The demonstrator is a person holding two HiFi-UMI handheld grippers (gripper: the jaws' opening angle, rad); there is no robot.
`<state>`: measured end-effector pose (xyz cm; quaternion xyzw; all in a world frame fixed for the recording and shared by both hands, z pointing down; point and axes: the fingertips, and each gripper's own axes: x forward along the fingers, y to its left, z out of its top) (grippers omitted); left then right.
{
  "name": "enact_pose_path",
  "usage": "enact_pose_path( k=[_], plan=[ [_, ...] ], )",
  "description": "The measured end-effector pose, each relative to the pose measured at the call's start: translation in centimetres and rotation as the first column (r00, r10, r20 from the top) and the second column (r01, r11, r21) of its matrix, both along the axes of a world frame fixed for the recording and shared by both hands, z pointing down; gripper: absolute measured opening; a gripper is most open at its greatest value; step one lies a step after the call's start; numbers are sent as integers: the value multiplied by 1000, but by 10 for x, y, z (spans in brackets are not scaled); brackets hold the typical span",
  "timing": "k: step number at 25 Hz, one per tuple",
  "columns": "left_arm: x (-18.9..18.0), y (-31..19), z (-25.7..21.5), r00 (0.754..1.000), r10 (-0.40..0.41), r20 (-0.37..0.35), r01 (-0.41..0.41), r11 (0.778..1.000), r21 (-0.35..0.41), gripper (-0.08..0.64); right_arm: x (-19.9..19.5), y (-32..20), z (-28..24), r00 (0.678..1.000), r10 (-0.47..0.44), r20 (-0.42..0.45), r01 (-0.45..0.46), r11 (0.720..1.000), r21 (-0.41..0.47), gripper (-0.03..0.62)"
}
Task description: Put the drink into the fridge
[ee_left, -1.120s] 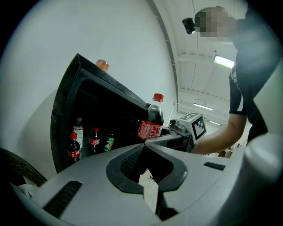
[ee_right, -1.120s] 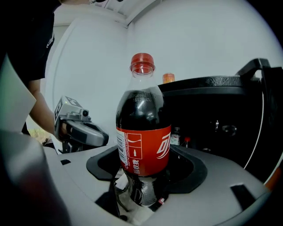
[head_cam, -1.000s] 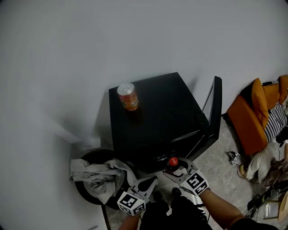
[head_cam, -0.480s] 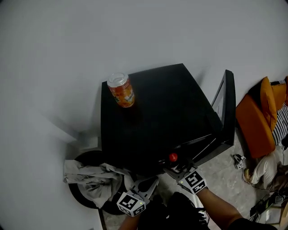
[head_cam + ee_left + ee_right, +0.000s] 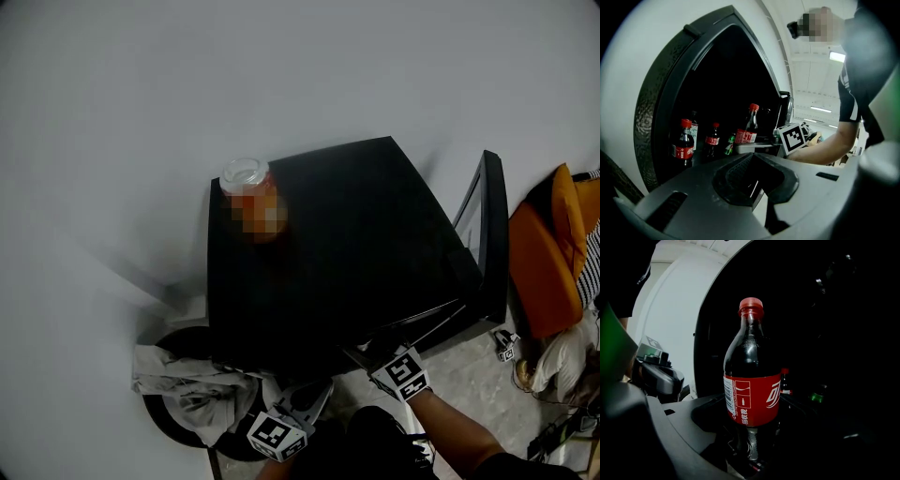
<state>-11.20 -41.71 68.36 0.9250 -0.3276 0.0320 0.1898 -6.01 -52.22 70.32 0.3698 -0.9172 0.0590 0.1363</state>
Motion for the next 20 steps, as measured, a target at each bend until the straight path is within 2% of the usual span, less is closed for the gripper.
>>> enact_pose_path(
  k=[8,20],
  plan=[
    [-3,-9,6,1000,-1,-4,1,1000,0,9,2,-23,11,999,30,15,-30,1000,9,325],
    [-3,-14,8,1000,-8,3,8,1000,2,9,0,-37,15,999,18,36,-20,999,49,326]
  ],
)
